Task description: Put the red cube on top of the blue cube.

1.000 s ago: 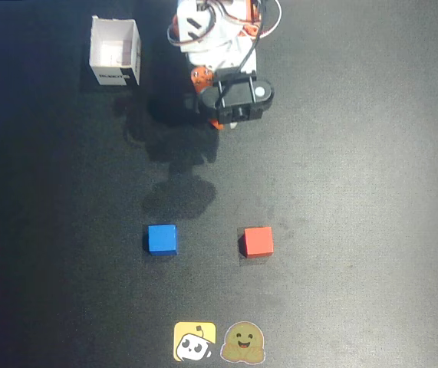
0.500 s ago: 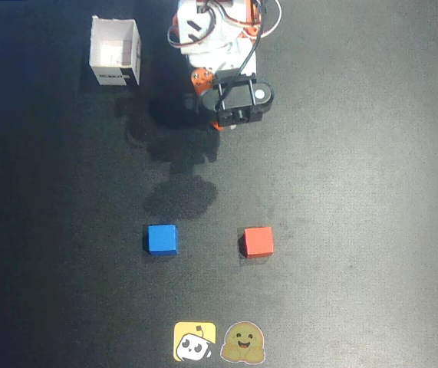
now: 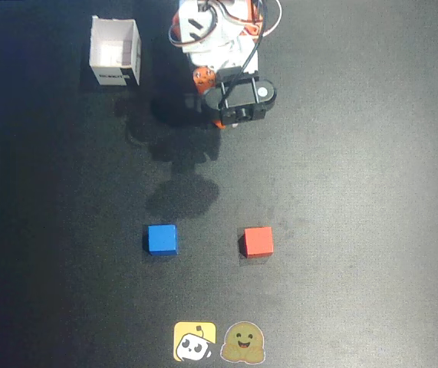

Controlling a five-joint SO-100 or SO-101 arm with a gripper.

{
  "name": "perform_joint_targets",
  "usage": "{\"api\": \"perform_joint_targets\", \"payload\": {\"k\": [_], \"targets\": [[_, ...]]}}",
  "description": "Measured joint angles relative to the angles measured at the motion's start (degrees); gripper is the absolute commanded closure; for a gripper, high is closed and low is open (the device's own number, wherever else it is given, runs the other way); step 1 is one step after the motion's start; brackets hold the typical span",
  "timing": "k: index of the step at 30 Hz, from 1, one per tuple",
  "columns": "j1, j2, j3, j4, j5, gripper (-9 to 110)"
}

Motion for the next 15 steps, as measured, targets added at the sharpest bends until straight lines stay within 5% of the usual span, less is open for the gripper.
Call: {"api": "perform_joint_targets", "payload": {"k": [15], "targets": [[-2.46, -15.56, -9.93, -5.36, 0.35, 89]]}}
